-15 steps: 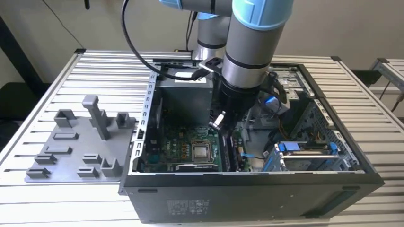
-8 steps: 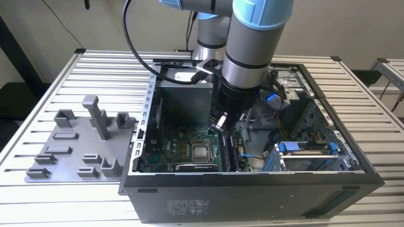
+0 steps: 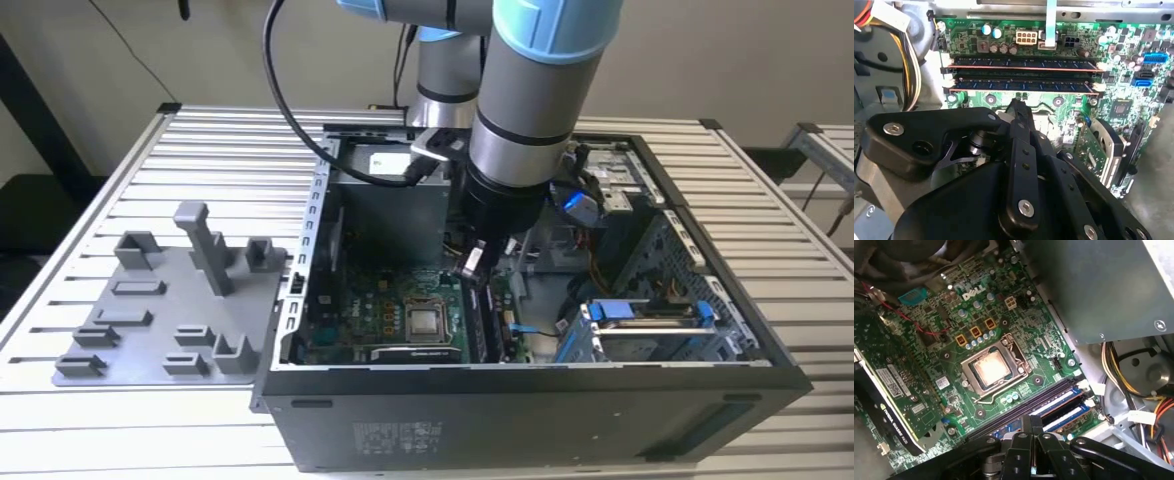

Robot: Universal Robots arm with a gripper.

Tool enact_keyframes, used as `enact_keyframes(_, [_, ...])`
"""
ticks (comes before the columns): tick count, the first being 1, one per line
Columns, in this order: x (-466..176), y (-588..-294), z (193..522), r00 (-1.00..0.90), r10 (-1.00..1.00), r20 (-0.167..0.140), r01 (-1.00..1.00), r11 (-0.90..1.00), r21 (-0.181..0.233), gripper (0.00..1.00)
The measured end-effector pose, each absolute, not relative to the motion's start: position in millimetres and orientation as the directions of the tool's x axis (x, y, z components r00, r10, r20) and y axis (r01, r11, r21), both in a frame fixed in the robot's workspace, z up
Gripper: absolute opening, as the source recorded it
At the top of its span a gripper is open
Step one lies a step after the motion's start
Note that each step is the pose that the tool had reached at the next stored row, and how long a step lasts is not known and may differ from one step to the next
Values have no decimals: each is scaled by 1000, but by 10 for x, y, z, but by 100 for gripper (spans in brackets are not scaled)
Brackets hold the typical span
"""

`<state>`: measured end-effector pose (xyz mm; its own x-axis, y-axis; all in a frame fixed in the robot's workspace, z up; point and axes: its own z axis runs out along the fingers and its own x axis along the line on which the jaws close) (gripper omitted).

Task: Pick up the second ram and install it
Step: 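Press down the second ram until it locks into place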

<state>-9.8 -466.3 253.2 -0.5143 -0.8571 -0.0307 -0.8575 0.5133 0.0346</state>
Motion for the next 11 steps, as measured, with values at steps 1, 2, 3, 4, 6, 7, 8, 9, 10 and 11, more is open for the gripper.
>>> enact_keyframes(1, [-98, -4663, 2532, -514, -857, -31, -858, 513, 35, 11])
enact_keyframes(2, [-98, -4663, 2532, -514, -857, -31, -858, 513, 35, 11])
enact_keyframes(3, [-98, -4663, 2532, -514, -857, -31, -858, 513, 35, 11])
enact_keyframes(4, [-98, -4663, 2532, -514, -857, -31, -858, 513, 35, 11])
enact_keyframes(6, [-98, -4663, 2532, -514, -857, -31, -858, 513, 35, 11])
enact_keyframes(7, [-98, -4663, 2532, -513, -858, -31, -858, 512, 35, 11])
enact_keyframes(8, [-98, -4663, 2532, -511, -859, -31, -859, 510, 35, 11])
enact_keyframes(9, [-98, -4663, 2532, -506, -862, -31, -863, 505, 35, 11])
enact_keyframes(10, [-98, -4663, 2532, -499, -866, -31, -867, 498, 35, 11])
enact_keyframes(11, [-98, -4663, 2532, -490, -871, -31, -872, 489, 35, 11])
